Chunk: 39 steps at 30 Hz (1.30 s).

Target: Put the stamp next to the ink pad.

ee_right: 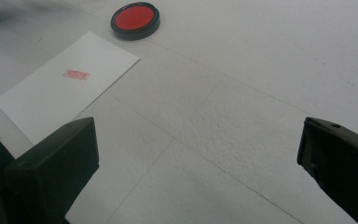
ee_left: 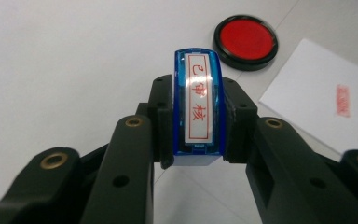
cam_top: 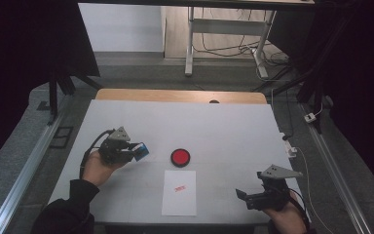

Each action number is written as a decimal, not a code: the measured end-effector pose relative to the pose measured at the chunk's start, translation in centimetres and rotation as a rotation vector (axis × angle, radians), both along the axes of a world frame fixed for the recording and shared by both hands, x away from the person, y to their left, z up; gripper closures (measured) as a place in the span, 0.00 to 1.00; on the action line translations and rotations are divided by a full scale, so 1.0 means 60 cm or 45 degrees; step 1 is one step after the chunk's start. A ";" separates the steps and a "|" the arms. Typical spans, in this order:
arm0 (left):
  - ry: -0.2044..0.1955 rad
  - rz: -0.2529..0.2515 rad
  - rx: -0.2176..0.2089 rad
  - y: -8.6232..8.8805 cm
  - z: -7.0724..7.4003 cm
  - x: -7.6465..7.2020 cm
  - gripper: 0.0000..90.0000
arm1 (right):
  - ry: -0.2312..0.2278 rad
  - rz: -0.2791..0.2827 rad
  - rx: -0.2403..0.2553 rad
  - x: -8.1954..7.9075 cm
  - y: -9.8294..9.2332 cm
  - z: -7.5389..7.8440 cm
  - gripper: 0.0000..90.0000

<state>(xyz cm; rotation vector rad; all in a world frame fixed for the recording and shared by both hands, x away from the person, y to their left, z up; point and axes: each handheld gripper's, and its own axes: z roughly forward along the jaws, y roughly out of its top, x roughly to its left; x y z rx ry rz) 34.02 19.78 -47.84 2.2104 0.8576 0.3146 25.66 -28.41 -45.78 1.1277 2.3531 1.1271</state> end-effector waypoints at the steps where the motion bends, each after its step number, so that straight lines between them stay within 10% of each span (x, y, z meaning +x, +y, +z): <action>1: 0.000 0.009 0.006 0.001 -0.002 0.001 0.77 | 0.003 -0.001 -0.002 0.000 0.000 0.000 0.00; 29: 0.058 0.034 0.161 -0.010 -0.050 0.013 0.77 | 0.039 0.006 -0.004 0.004 0.000 -0.001 0.00; 39: 0.087 0.058 0.133 -0.007 -0.050 0.017 0.69 | 0.040 0.012 -0.003 0.004 0.001 -0.002 0.00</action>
